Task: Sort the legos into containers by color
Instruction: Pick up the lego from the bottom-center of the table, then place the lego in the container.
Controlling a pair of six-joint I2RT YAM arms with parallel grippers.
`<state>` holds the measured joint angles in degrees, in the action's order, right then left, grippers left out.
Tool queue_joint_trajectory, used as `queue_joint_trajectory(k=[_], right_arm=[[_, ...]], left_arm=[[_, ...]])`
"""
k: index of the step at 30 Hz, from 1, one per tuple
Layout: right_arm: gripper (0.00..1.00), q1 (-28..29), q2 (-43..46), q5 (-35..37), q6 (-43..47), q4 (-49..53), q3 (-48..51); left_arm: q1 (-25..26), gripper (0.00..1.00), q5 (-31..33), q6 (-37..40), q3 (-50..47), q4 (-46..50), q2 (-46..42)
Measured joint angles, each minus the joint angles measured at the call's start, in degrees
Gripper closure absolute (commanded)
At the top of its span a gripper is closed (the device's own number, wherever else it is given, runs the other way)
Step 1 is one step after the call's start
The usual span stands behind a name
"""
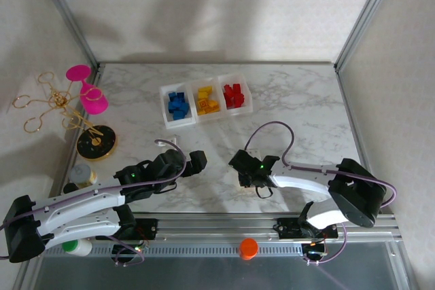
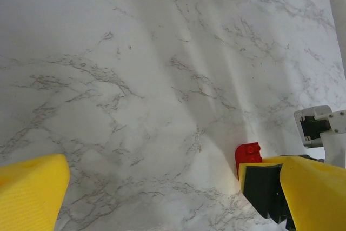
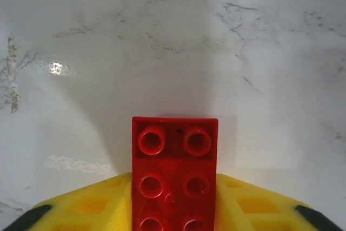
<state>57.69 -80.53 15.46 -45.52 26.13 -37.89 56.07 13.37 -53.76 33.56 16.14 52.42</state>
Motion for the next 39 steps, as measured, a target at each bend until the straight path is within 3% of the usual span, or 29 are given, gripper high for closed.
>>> queue_joint_trajectory(k=[11,19,32,39], right_arm=[[0.69,-0.5,0.8,3.1,2.8,1.9,-6.2],[0.69,-9.5,-0.3,6.0,10.3,-0.6,-16.6],[0.69,-23.5,-24.9,5.3,23.4,-10.5,-40.5],[0.68,-27.4,-39.3,2.9,29.0,-11.7,-56.3]], left_arm=[[0.0,0.00,2.5,0.0,1.9,1.8,0.5],[-0.6,0.00,6.0,2.5,10.3,2.6,4.6],[-10.9,0.00,6.0,6.1,13.7,2.3,9.6],[-14.1,0.00,5.4,7.4,13.7,1.3,12.7]])
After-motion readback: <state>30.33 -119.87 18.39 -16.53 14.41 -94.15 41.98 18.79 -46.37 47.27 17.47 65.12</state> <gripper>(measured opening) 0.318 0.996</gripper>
